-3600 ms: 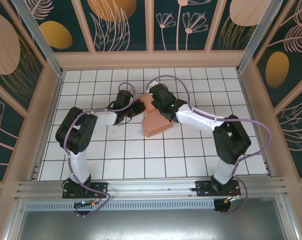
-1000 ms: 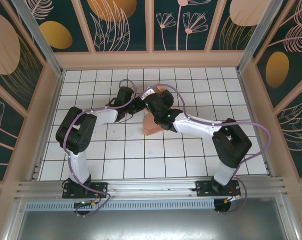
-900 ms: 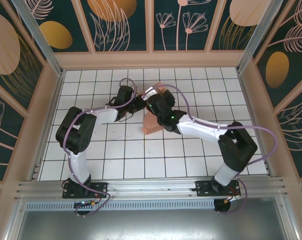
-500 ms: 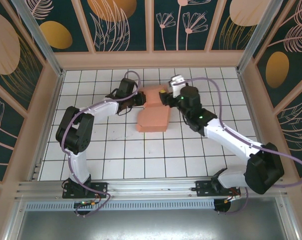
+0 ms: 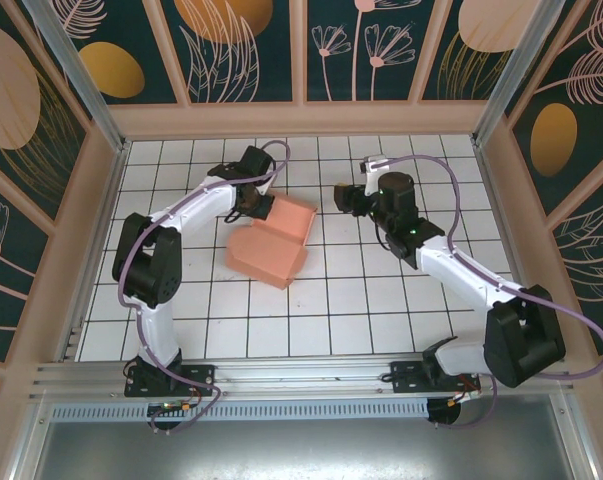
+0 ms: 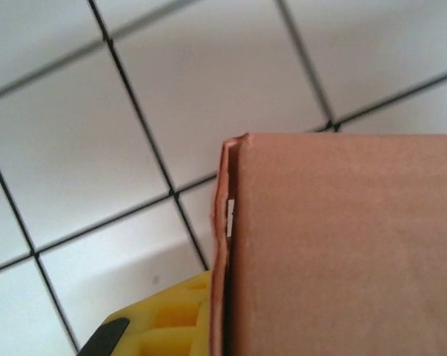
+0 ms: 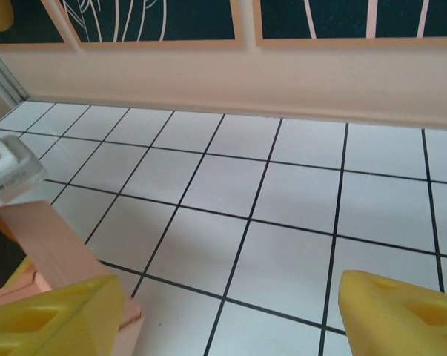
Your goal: Fold the paper box
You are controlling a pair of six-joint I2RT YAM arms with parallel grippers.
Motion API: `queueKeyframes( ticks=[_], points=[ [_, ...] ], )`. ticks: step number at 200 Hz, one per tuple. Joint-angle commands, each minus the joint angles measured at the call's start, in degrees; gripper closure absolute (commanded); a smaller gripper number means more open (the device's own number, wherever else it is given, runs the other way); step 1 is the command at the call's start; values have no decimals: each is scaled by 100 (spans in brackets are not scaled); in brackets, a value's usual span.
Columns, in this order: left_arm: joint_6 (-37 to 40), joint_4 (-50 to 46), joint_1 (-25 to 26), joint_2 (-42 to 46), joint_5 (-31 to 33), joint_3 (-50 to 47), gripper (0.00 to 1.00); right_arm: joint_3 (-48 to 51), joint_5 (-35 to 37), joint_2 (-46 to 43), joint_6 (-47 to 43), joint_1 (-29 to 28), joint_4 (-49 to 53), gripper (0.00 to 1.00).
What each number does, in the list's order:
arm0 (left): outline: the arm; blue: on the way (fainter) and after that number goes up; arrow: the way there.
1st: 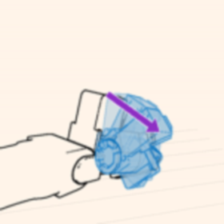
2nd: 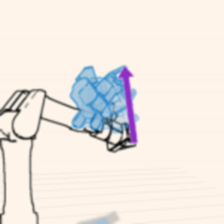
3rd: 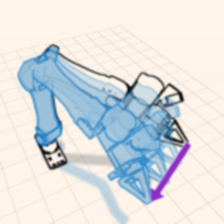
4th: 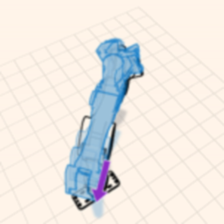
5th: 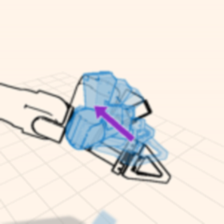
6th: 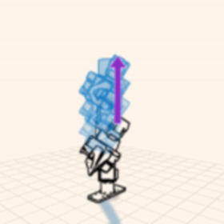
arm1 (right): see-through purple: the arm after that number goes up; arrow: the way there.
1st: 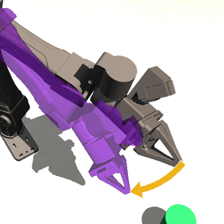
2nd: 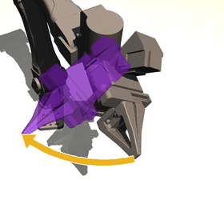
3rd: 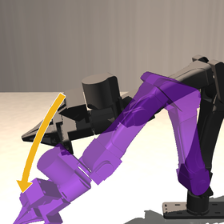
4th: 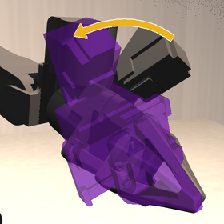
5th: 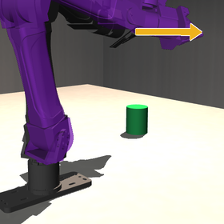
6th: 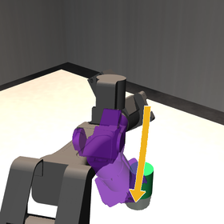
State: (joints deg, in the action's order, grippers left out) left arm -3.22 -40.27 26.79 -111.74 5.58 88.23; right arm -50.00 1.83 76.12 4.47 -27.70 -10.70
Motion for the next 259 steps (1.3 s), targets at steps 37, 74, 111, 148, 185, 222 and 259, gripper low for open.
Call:
queueKeyframes(
  ticks=[37,74,111,148,185,222,259],
  points=[
    [878,-1560,28,-581,-62,321,100,144,-68,145,137,61,-147,24],
    [1046,-1983,28,-998,-246,596,96,203,-68,184,124,76,-196,24],
    [1002,-2131,28,-1035,-302,946,74,251,-73,189,75,96,-203,24],
    [1099,-2108,28,-877,-658,1365,59,302,-68,208,80,120,-270,24],
    [1094,-1870,28,-740,-773,1533,48,330,-68,262,88,141,-288,24],
    [930,-1585,28,-570,-554,1470,42,322,-302,292,29,146,-234,24],
    [413,-504,28,203,-367,1432,17,260,-698,435,10,150,-187,25]
  ],
)
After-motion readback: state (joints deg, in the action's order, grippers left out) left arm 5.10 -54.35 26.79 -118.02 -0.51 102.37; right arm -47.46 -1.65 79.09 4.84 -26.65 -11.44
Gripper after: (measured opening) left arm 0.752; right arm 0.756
